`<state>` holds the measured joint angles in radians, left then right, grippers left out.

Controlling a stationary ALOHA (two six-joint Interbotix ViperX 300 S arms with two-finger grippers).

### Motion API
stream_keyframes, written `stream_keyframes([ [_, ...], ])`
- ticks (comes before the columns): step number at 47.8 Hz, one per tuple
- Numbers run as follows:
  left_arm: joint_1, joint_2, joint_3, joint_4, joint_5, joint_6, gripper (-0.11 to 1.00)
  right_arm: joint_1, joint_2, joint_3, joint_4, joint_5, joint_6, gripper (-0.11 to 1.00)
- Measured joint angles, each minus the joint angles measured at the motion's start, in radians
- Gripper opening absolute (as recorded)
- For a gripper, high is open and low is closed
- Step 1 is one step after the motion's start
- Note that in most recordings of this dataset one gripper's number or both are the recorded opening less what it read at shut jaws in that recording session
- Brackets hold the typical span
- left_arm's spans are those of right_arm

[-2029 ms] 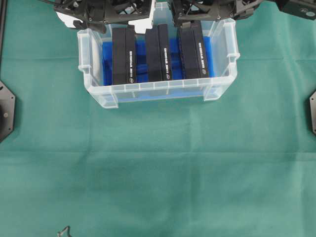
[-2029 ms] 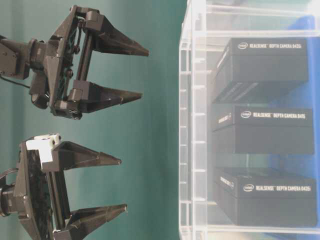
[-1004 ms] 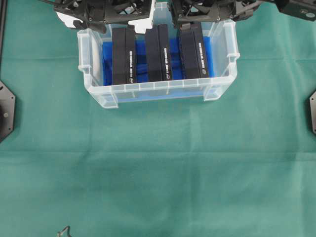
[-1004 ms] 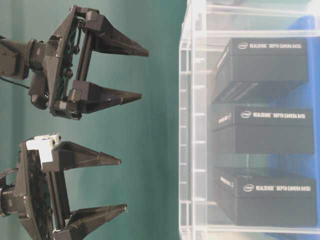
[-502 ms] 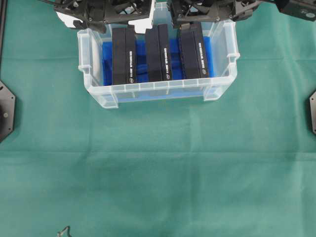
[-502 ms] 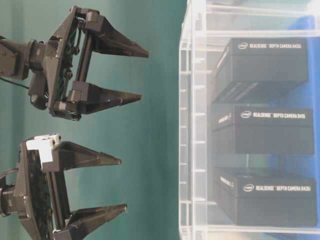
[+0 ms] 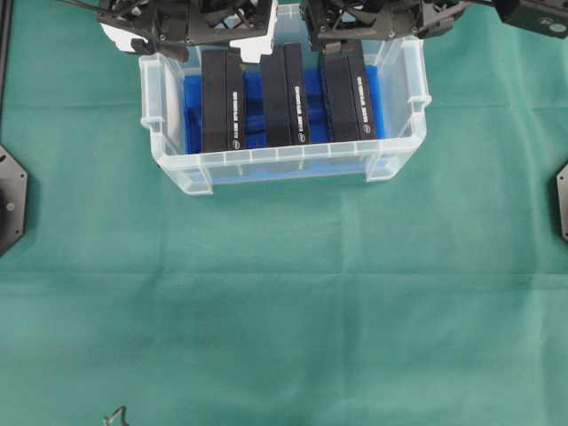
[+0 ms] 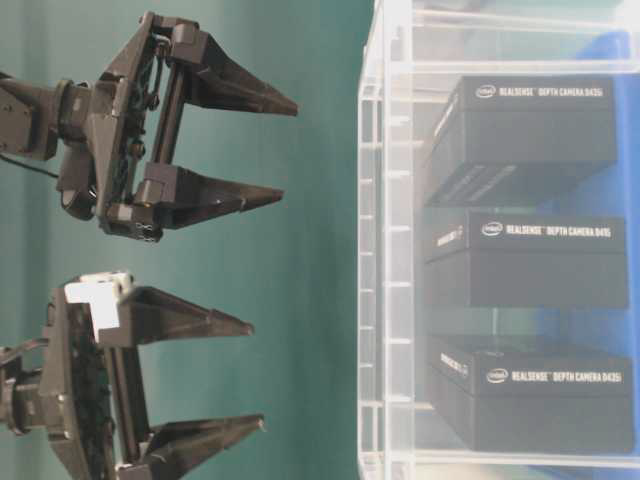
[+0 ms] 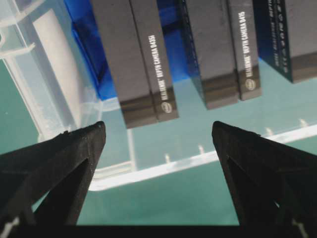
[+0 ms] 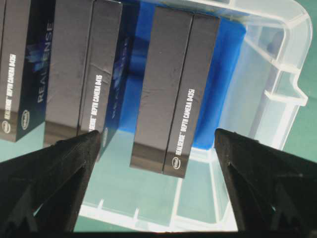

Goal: Take the box out of the case with both arms.
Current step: 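Move both open grippers over the left and right black boxes, then lower both grippers into the bin around the outer boxes and close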

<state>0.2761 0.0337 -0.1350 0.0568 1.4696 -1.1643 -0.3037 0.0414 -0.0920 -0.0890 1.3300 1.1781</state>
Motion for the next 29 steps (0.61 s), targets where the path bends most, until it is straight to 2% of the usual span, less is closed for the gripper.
stream_keyframes([
  [11,-0.005,0.0,0.091,0.017,-0.069,-0.025,0.88,0.012,0.031,0.025,0.0,-0.02,0.003,0.93],
  [29,-0.006,-0.002,0.256,0.021,-0.221,-0.06,0.88,0.012,0.035,0.176,-0.003,-0.167,0.037,0.93],
])
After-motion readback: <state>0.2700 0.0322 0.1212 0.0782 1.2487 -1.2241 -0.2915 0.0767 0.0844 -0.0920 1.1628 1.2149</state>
